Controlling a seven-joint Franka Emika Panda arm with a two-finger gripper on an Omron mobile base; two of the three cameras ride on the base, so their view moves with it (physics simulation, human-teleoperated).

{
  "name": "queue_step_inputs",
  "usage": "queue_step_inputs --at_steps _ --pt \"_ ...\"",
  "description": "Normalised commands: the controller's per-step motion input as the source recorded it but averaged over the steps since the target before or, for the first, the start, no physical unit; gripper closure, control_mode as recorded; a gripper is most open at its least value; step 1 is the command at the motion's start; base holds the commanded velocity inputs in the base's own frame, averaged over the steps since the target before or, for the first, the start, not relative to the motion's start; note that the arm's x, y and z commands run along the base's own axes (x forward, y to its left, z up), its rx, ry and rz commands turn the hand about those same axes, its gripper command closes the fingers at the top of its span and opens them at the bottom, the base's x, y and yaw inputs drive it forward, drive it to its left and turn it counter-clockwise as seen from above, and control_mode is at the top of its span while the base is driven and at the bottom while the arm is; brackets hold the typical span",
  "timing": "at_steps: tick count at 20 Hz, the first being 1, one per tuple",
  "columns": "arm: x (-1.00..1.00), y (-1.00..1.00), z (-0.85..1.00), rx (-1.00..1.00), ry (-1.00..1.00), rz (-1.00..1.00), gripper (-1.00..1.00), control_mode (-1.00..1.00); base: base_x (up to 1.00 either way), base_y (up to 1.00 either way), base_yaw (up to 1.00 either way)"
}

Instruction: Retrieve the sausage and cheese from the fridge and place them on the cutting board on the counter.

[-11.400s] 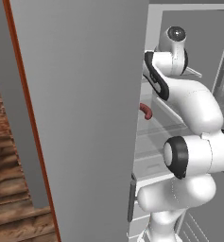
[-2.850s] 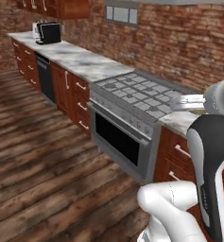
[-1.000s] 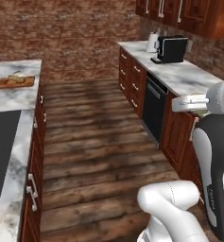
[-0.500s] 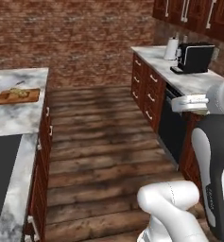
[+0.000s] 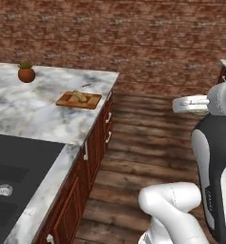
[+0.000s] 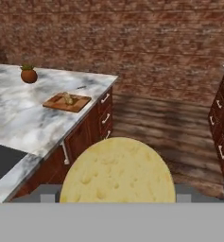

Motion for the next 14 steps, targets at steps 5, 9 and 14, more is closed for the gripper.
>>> queue_step_inputs --at_steps 5,9,14 --pt "0.0 0.0 0.0 0.0 0.0 0.0 1.0 1.0 1.0 0.0 0.58" --pt "0.0 0.0 0.0 0.0 0.0 0.0 1.0 1.0 1.0 -0.14 0.41" --pt "0.0 0.0 0.0 0.0 0.0 0.0 1.0 1.0 1.0 -0.51 0.27"
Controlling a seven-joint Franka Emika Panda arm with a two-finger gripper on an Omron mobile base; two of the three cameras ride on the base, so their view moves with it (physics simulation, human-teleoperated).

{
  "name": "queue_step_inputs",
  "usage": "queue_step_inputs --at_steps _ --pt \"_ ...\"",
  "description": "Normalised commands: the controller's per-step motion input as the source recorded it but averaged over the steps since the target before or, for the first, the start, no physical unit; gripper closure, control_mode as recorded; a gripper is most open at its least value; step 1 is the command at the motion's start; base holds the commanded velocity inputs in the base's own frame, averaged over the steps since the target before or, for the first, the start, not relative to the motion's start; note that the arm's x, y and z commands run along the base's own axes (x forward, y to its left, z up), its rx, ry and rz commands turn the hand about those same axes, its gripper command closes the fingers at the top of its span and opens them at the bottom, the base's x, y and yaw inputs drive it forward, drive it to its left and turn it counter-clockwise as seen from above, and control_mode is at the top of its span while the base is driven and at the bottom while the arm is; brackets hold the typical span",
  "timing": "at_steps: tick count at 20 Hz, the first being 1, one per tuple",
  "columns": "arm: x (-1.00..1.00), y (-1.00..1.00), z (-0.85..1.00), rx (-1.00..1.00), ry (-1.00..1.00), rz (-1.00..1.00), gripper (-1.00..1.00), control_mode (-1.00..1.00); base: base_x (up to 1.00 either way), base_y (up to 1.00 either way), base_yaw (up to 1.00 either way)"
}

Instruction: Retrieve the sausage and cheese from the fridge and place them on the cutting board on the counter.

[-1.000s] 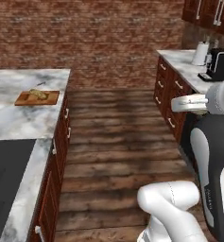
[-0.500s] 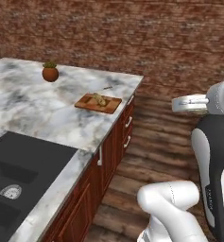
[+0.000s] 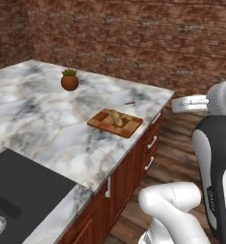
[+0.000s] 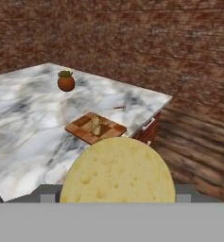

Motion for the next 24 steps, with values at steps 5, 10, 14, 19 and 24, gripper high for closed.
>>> queue_step_inputs --at_steps 5,10,14,19,24 --pt "0.0 0.0 0.0 0.0 0.0 0.0 1.0 1.0 1.0 -0.46 0.23" --pt "0.0 0.0 0.0 0.0 0.0 0.0 1.0 1.0 0.77 0.03 0.26" --pt "0.0 0.0 0.0 0.0 0.0 0.0 1.0 1.0 0.38 0.08 0.2" --pt "0.0 0.0 0.0 0.0 0.0 0.0 1.0 1.0 0.44 -0.03 0.11" --pt "0.27 0.03 -0.13 0.0 0.1 0.04 1.0 -1.0 0.26 -0.02 0.0"
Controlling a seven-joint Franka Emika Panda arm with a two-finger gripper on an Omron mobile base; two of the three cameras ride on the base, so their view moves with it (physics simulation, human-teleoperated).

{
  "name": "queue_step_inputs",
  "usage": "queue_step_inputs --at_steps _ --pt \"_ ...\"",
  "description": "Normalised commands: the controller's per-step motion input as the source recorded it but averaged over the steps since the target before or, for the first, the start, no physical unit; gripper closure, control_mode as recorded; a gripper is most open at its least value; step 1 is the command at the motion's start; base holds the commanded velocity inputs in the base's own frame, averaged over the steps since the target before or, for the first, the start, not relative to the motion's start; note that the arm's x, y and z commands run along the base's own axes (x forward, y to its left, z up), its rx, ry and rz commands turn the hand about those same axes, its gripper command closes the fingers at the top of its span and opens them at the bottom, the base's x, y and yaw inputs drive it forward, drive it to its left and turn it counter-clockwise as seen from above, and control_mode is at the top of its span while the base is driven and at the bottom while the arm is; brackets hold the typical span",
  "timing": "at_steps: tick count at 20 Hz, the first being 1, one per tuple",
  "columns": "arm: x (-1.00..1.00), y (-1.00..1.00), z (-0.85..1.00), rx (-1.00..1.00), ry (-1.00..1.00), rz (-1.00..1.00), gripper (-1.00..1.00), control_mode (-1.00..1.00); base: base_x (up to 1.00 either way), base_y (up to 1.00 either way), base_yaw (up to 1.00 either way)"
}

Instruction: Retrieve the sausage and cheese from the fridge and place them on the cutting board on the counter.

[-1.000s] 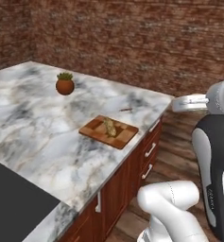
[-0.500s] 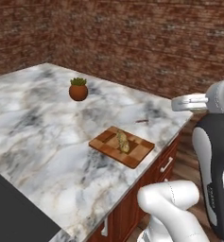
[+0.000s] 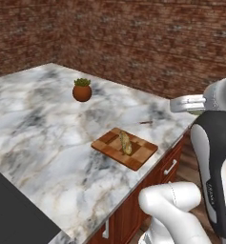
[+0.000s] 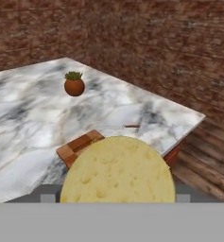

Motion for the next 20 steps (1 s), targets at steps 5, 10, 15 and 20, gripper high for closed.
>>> queue_step_inputs --at_steps 5,10,15,20 --pt "0.94 0.17 -0.34 -0.03 0.47 0.19 1.0 -1.0 0.0 0.0 0.0" --pt "0.98 0.03 -0.46 -0.03 0.37 0.05 1.0 -1.0 0.0 0.0 0.0" --pt "0.91 0.43 -0.9 -0.09 0.21 0.05 1.0 -1.0 0.0 0.0 0.0" --pt "0.97 0.59 -0.9 -0.04 0.16 0.07 1.0 -1.0 0.0 0.0 0.0"
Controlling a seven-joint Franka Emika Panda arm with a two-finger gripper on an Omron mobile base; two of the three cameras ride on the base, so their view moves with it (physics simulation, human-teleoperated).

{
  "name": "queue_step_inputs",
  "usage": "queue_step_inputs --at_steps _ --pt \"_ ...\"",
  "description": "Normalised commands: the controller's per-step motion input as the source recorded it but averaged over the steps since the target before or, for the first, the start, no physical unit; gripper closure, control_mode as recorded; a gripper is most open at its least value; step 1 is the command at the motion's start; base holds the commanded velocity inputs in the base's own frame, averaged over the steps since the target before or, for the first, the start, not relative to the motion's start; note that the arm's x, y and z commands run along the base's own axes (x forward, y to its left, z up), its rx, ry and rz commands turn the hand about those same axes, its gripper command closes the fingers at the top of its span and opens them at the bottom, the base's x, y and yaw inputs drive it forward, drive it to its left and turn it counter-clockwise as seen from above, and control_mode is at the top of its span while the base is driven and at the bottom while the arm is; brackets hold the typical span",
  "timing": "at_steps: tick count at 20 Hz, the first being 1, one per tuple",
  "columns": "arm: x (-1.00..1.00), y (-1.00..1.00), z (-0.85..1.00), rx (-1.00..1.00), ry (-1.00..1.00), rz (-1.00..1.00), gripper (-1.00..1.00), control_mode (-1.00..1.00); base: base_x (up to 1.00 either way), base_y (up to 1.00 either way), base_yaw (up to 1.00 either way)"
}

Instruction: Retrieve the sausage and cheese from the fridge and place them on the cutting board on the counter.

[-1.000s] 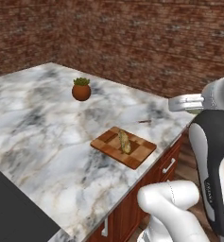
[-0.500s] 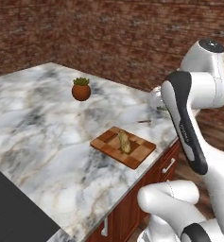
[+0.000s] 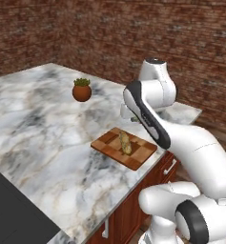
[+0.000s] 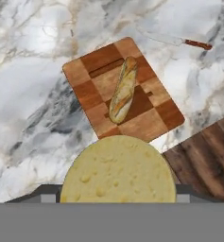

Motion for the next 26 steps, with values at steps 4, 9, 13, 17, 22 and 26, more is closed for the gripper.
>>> queue_step_inputs --at_steps 4,9,13,17,22,26 --pt "1.0 0.34 -0.69 0.0 0.12 0.01 1.0 -1.0 0.0 0.0 0.0" --pt "1.0 0.4 -0.79 0.0 0.13 0.0 1.0 -1.0 0.0 0.0 0.0" --pt "0.74 0.16 -0.64 0.0 0.15 0.0 1.0 -1.0 0.0 0.0 0.0" --pt "0.67 0.0 -0.6 0.0 0.1 0.0 1.0 -1.0 0.0 0.0 0.0" --pt "0.55 0.08 -0.73 0.0 0.04 0.0 1.0 -1.0 0.0 0.0 0.0" --pt "0.46 0.13 -0.77 0.0 0.0 0.0 1.0 -1.0 0.0 0.0 0.0"
